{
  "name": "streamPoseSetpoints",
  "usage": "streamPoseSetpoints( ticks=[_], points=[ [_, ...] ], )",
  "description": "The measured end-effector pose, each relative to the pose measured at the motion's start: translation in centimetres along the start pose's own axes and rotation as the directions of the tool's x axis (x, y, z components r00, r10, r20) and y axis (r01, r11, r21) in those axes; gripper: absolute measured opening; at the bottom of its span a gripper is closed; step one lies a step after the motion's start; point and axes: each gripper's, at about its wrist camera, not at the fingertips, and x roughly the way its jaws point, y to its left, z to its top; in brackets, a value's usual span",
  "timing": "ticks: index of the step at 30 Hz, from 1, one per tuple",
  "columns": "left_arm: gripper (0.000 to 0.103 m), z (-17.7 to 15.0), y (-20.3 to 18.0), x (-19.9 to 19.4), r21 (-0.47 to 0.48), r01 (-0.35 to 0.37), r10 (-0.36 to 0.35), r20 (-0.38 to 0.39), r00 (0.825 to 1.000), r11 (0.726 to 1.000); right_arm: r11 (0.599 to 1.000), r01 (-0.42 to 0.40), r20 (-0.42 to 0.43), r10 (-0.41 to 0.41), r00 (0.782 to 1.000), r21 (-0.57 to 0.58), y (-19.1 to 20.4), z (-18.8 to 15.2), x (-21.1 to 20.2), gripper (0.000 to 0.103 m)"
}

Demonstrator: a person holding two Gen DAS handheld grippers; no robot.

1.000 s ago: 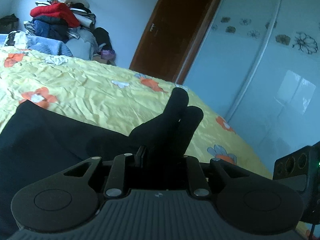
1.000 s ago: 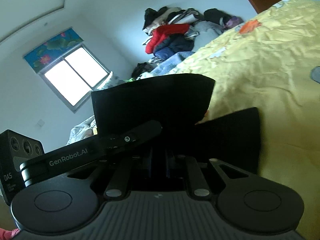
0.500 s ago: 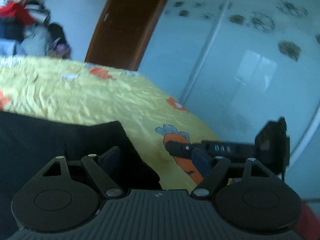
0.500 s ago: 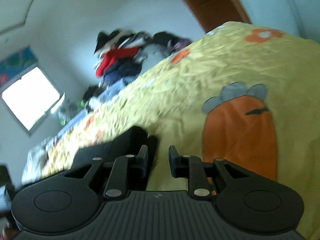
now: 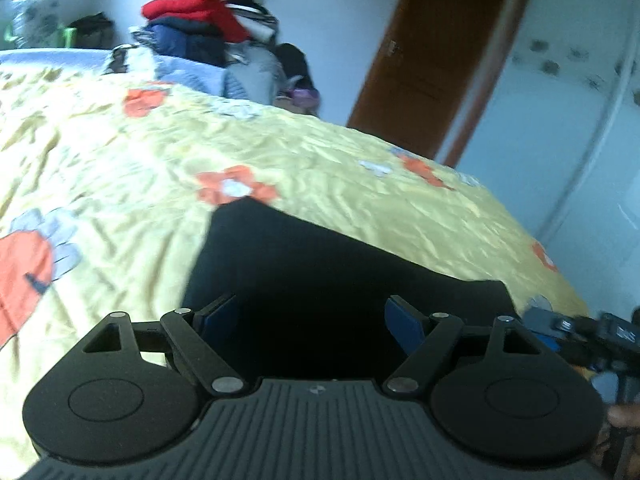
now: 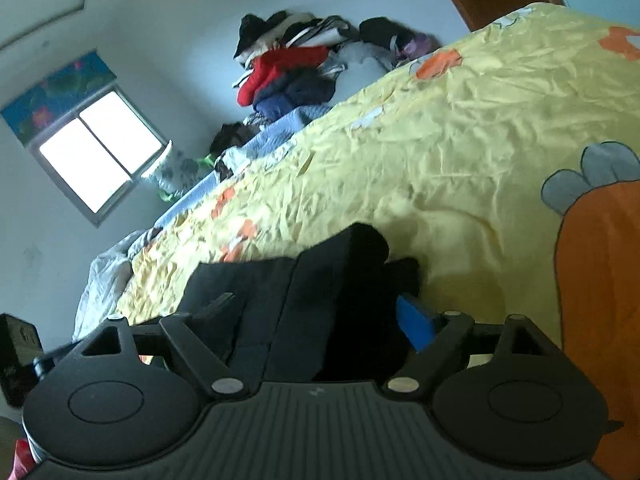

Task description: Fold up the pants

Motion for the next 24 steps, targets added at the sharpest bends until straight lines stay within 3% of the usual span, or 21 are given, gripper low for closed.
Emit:
streamPoseSetpoints(
  ticks=[4, 8, 9, 11, 12, 14, 20, 24],
  points=[
    [0.083, -0.1, 0.2, 0.2, 0.031, -0.034, 0.034, 0.008, 0.999, 0.999, 0.998, -0.053, -0.024, 0.052, 0.998, -0.017, 0.5, -0.4, -0.3, 0.085],
    [0.093, -0.5, -1.7, 0.7, 0.136, -0.039, 0.041, -0.015, 0.999, 0.99, 0.999, -0.022, -0.059, 0.019, 0.998, -0.05, 0.9, -0.4, 0.9, 0.083],
    [0.093, -1.0, -2.2, 0.8, 0.174, -0.054, 0.058, -0.014, 0.998, 0.983, 0.999, -0.03, -0.06, 0.028, 0.998, -0.04, 0.5, -0.3, 1.3, 0.079],
    [0.093, -2.0, -3.0, 1.1, 0.243, -0.085, 0.09, -0.013, 0.996, 0.966, 1.0, -0.029, -0.048, 0.03, 0.998, 0.005, -0.4, -0.2, 1.7, 0.037],
    [0.093, -2.2, -3.1, 1.2, 0.259, -0.09, 0.097, -0.013, 0.995, 0.962, 0.999, -0.034, -0.046, 0.035, 0.998, 0.028, -0.9, -0.2, 1.7, 0.034],
    [0.093, -2.3, -3.1, 1.1, 0.269, -0.09, 0.096, -0.008, 0.995, 0.959, 0.998, -0.046, -0.026, 0.047, 0.999, 0.03, -1.0, -0.4, 1.1, 0.018],
    [0.094, -1.6, -2.4, 0.8, 0.213, -0.058, 0.065, -0.025, 0.998, 0.975, 1.0, -0.009, 0.07, 0.007, 0.998, 0.018, 0.1, -1.0, -2.4, 0.004],
    [0.094, -2.0, -2.3, 1.4, 0.241, -0.077, 0.09, -0.044, 0.995, 0.967, 0.999, 0.04, 0.049, -0.04, 0.998, 0.009, -0.3, -1.8, -3.3, 0.004]
  ],
)
